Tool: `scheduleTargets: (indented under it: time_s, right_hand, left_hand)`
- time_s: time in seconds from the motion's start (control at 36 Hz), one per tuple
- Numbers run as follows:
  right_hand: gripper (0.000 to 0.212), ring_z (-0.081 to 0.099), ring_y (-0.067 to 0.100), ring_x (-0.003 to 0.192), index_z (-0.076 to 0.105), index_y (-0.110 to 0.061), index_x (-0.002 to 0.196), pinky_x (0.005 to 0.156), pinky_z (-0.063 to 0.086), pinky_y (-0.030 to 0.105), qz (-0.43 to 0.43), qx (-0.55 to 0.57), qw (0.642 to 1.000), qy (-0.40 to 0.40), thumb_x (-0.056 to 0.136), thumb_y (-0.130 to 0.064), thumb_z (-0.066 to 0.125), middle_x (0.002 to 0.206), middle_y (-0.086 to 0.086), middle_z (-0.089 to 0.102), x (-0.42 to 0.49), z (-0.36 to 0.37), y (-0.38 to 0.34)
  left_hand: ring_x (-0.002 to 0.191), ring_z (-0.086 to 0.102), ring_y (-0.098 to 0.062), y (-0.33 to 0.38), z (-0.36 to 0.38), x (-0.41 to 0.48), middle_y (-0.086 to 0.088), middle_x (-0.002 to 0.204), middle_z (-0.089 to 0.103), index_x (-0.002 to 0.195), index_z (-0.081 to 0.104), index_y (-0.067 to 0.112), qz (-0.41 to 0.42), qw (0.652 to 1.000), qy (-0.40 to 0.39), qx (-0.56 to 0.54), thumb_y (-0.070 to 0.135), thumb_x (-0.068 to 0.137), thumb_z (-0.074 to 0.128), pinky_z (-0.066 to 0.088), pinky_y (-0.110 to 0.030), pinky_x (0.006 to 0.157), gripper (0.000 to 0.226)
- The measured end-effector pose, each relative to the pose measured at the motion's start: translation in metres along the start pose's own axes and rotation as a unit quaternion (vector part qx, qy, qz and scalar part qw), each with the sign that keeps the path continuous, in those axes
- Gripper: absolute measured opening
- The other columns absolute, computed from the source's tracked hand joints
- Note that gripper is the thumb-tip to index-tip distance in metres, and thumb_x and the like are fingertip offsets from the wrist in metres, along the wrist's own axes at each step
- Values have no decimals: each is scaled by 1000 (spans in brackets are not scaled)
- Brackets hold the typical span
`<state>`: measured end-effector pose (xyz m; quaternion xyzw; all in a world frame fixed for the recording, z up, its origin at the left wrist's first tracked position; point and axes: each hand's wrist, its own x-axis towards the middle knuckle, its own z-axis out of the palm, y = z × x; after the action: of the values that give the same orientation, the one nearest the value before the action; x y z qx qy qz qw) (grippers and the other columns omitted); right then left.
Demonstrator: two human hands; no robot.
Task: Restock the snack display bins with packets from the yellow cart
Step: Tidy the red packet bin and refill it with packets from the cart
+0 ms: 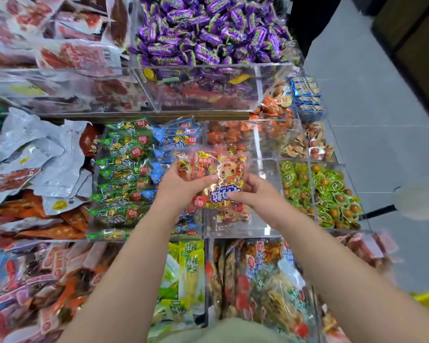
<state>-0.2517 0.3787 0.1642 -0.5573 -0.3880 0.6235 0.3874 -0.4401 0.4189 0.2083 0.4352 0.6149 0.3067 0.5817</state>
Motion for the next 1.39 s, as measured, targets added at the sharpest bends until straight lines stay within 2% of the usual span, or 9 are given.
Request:
scheduleTargets:
  time_s: [0.14,0.28,0.47,0.64,0.83,1.0,1.14,1.28,1.39]
  right_hand:
    - [35,66,8,77,60,-28,92,65,54,20,-31,107,982,154,73,-2,75,89,-6,59,-3,-33,-17]
    - [35,64,4,80,61,-31,89,67,51,15,-66,-7,963,261,66,-18,84,89,-11,64,-5,-75,-28]
    - [37,63,-3,64,60,-25,87,48,44,9,42,-250,965,65,62,-18,86,74,-14,69,17,-71,-23]
    - [30,59,13,81,60,-19,99,61,44,21,-3,-382,924,7,75,-18,77,98,0,65,62,-11,39]
    - [90,19,35,138,22,-42,144,112,25,42,69,-487,871,16,71,-53,73,149,15,20,74,-42,69]
    - [85,42,37,124,12,-42,147,107,35,34,67,-553,826,-90,84,-37,68,142,18,21,83,-45,63]
    - [79,49,33,115,29,-42,143,103,42,38,35,-645,750,-144,77,-39,72,138,12,26,95,-36,42]
    - [94,41,29,123,32,-21,142,108,35,31,2,-479,878,0,64,-26,86,133,11,26,81,-22,68]
    - [115,35,29,129,18,-14,141,109,34,42,192,-333,912,142,55,-45,87,141,12,30,74,-34,90]
  left_hand:
    - [126,49,-23,-4,-5,6,0,145,46,143,39,25,-6,996,55,-68,67,69,70,39,-42,98,91]
    - [117,58,-26,0,-21,10,-4,129,60,131,52,22,-14,981,115,-154,57,65,72,43,-53,102,77]
    - [102,68,-23,-7,-30,21,2,103,74,94,63,29,-20,975,150,-166,42,80,71,51,-49,94,21]
    - [105,66,-25,-11,-26,24,0,109,71,99,61,31,-21,978,135,-159,51,69,72,49,-51,96,38]
    - [94,72,-20,-16,-32,29,6,93,76,97,62,31,-29,977,125,-169,43,81,71,58,-40,78,22]
    - [119,58,-27,-13,-28,29,-4,130,61,135,48,20,-49,977,116,-170,65,49,76,45,-52,101,100]
    - [117,59,-29,-14,-29,31,-5,127,62,133,49,22,-54,977,109,-176,65,47,77,45,-53,100,100]
    - [121,57,-29,-13,-29,30,-6,134,58,139,44,19,-45,978,113,-169,65,48,74,44,-53,102,106]
    - [112,63,-27,-15,-29,31,-4,121,66,129,53,20,-39,978,113,-172,60,57,75,49,-50,97,85]
